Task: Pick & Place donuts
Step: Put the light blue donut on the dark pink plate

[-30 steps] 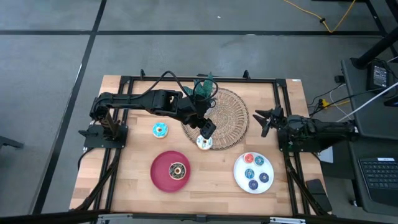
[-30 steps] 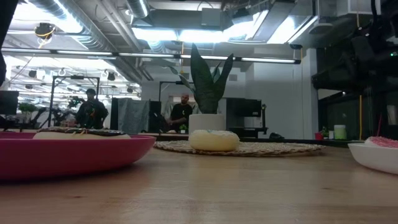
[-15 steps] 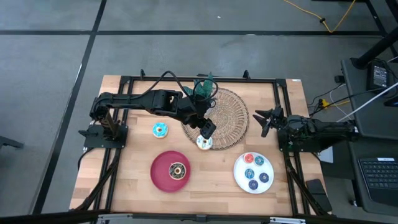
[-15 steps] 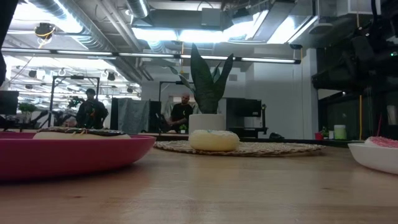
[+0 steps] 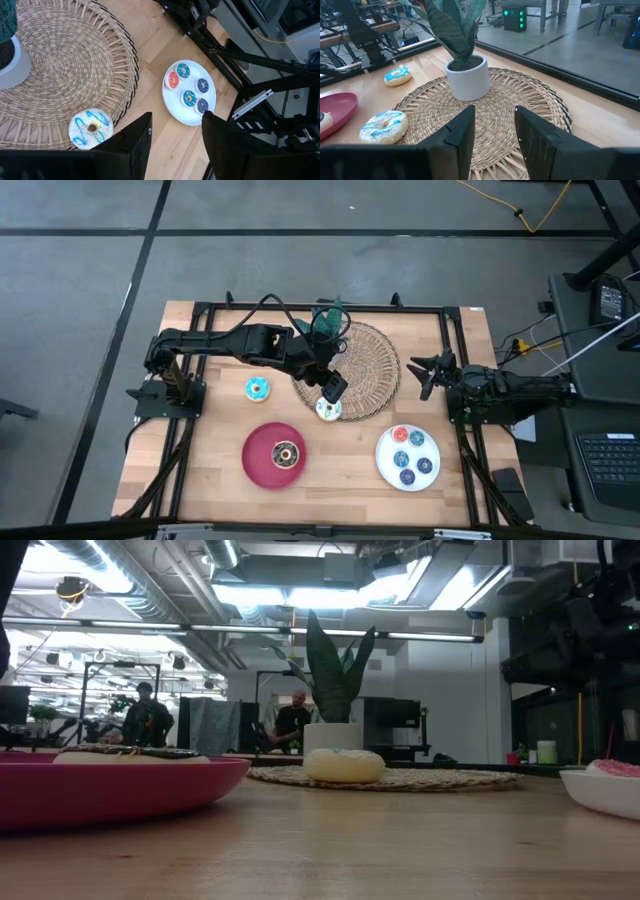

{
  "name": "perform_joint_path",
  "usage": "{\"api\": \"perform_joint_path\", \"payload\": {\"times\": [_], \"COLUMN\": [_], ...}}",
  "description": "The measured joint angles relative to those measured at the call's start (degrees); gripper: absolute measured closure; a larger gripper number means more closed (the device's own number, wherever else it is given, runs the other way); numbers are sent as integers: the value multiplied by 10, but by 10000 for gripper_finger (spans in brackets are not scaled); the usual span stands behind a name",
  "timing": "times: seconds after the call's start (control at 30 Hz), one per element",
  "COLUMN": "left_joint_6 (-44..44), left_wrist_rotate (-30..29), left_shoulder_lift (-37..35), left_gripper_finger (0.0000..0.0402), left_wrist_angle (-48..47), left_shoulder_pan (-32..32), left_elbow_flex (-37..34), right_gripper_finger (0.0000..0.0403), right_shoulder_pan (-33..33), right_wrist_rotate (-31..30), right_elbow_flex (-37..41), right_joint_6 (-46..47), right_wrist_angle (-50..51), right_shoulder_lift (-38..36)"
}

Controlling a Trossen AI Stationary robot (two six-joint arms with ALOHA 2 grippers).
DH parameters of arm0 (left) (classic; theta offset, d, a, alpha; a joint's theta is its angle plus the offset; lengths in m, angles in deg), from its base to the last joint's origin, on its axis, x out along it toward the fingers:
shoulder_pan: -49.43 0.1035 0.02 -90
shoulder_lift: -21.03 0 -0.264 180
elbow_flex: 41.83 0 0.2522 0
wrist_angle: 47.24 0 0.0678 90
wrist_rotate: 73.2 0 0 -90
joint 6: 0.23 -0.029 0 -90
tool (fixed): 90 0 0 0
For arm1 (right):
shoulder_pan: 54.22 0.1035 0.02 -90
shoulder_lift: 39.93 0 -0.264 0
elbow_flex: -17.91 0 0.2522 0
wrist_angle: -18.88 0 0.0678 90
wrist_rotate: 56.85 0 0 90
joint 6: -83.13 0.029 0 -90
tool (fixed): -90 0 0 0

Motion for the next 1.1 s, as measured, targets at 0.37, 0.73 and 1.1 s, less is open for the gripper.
{"api": "perform_joint_path", "payload": {"times": [0.37,0.73,1.1], "left_joint_6": [-52,109,315], "left_wrist_rotate": [-13,-117,-214], "left_shoulder_lift": [0,-16,-46], "left_gripper_finger": [237,212,174], "left_wrist_angle": [-20,-258,-362], "left_shoulder_pan": [-23,-43,-111], "left_elbow_flex": [-11,-15,-14], "right_gripper_finger": [263,263,263], "right_shoulder_pan": [0,0,0], "right_wrist_rotate": [0,0,0], "right_elbow_flex": [0,0,0], "right_joint_6": [0,0,0], "right_wrist_angle": [0,0,0], "right_shoulder_lift": [0,0,0]}}
